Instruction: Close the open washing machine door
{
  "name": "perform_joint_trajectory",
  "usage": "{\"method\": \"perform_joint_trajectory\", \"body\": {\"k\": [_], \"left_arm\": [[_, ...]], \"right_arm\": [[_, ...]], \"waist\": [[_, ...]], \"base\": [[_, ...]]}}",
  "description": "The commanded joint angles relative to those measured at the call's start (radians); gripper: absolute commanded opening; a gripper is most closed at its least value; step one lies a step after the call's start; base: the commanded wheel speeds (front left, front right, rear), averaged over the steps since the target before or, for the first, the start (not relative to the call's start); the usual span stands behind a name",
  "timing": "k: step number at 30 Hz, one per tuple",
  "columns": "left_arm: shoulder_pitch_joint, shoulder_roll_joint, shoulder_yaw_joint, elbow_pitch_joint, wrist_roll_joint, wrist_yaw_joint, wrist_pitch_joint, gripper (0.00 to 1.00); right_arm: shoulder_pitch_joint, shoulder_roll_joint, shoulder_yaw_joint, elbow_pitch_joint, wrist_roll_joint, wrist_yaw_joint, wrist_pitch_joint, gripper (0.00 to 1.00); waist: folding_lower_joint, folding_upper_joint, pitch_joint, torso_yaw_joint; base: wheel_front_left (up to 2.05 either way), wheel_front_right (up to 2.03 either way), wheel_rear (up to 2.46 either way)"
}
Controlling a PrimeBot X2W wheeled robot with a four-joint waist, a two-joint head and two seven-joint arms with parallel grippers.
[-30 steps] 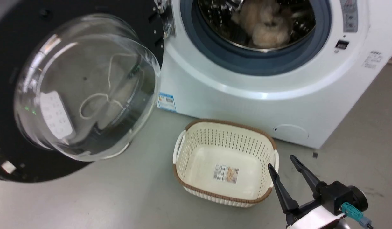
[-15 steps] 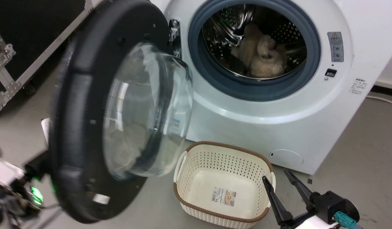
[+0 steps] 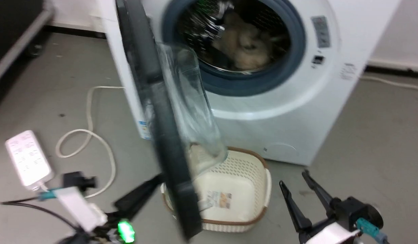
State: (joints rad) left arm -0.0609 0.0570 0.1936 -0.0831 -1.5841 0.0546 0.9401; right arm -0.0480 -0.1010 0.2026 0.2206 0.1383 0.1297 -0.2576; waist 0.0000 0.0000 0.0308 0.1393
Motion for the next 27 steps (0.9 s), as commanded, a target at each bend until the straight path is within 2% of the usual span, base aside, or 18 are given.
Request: {"method": "perform_joint_trajectory", "body": {"k": [1, 2, 3, 4, 5, 6, 8, 9, 10, 11, 12, 14, 17, 23, 27], "left_arm": [[0.017, -0.006, -0.075, -0.011, -0.06, -0.021, -0.072, 0.0], [0.017, -0.006, -0.075, -0.011, -0.06, -0.021, -0.072, 0.0], [0.018, -0.007, -0.139, -0.005, -0.083, -0.045, -0.133, 0.0], [0.018, -0.007, -0.139, -0.005, -0.083, -0.045, -0.133, 0.0], [0.003, -0.007, -0.219, 0.026, -0.11, -0.081, -0.214, 0.0], [-0.023, -0.007, -0.265, 0.055, -0.124, -0.104, -0.263, 0.0], [-0.04, -0.007, -0.283, 0.069, -0.116, -0.116, -0.292, 0.0], [-0.078, -0.007, -0.307, 0.104, -0.095, -0.135, -0.362, 0.0], [-0.078, -0.007, -0.307, 0.104, -0.095, -0.135, -0.362, 0.0], [-0.12, -0.007, -0.325, 0.137, -0.091, -0.15, -0.43, 0.0], [-0.12, -0.007, -0.325, 0.137, -0.091, -0.15, -0.43, 0.0], [-0.189, -0.007, -0.349, 0.189, -0.087, -0.164, -0.521, 0.0], [-0.241, -0.007, -0.36, 0.227, -0.084, -0.169, -0.58, 0.0], [-0.43, -0.007, -0.361, 0.392, -0.076, -0.174, -0.792, 0.0], [-0.533, -0.007, -0.363, 0.501, -0.086, -0.178, -0.884, 0.0]], "right_arm": [[-0.027, -0.009, 0.002, -0.001, -0.004, 0.001, -0.003, 1.0], [-0.027, -0.009, 0.002, -0.001, -0.004, 0.001, -0.003, 1.0], [-0.042, -0.012, 0.0, -0.003, -0.001, 0.001, -0.002, 1.0], [-0.042, -0.012, 0.0, -0.003, -0.001, 0.001, -0.002, 1.0], [-0.059, -0.019, -0.003, -0.005, 0.001, 0.001, -0.002, 1.0], [-0.069, -0.024, -0.011, -0.004, 0.003, 0.001, -0.003, 1.0], [-0.073, -0.026, -0.015, -0.004, 0.005, 0.001, -0.003, 1.0], [-0.082, -0.026, -0.02, -0.003, 0.008, 0.001, -0.003, 1.0], [-0.082, -0.026, -0.02, -0.003, 0.008, 0.001, -0.003, 1.0], [-0.092, -0.025, -0.023, -0.001, 0.013, 0.001, -0.003, 1.0], [-0.092, -0.025, -0.023, -0.001, 0.013, 0.001, -0.003, 1.0], [-0.099, -0.019, -0.032, 0.002, 0.02, 0.001, -0.003, 1.0], [-0.102, -0.014, -0.035, 0.005, 0.023, 0.001, -0.004, 1.0], [-0.114, 0.007, -0.026, 0.011, 0.039, 0.001, -0.004, 1.0], [-0.119, 0.016, -0.017, 0.012, 0.055, 0.001, -0.004, 1.0]], "waist": [[0.0, 0.0, 0.056, -0.082], [0.0, 0.0, 0.056, -0.082], [0.0, 0.0, 0.078, -0.125], [0.0, 0.0, 0.078, -0.125], [0.0, 0.0, 0.109, -0.2], [0.0, 0.0, 0.129, -0.246], [0.0, 0.0, 0.14, -0.269], [0.0, 0.0, 0.161, -0.32], [0.0, 0.0, 0.161, -0.32], [0.0, 0.0, 0.181, -0.369], [0.0, 0.0, 0.181, -0.369], [0.0, 0.0, 0.206, -0.43], [0.0, 0.0, 0.22, -0.464], [0.0, 0.0, 0.241, -0.538], [0.0, 0.0, 0.24, -0.553]], "base": [[0.0, 0.0, 0.0], [0.0, 0.0, 0.0], [0.0, 0.0, 0.0], [0.0, 0.0, 0.0], [0.0, 0.0, 0.0], [0.0, 0.0, 0.0], [0.0, 0.0, 0.0], [0.0, 0.0, 0.0], [0.0, 0.0, 0.0], [0.0, 0.0, 0.0], [0.0, 0.0, 0.0], [0.0, 0.0, 0.0], [0.0, 0.0, 0.0], [0.0, 0.0, 0.0], [0.0, 0.0, 0.0]]}}
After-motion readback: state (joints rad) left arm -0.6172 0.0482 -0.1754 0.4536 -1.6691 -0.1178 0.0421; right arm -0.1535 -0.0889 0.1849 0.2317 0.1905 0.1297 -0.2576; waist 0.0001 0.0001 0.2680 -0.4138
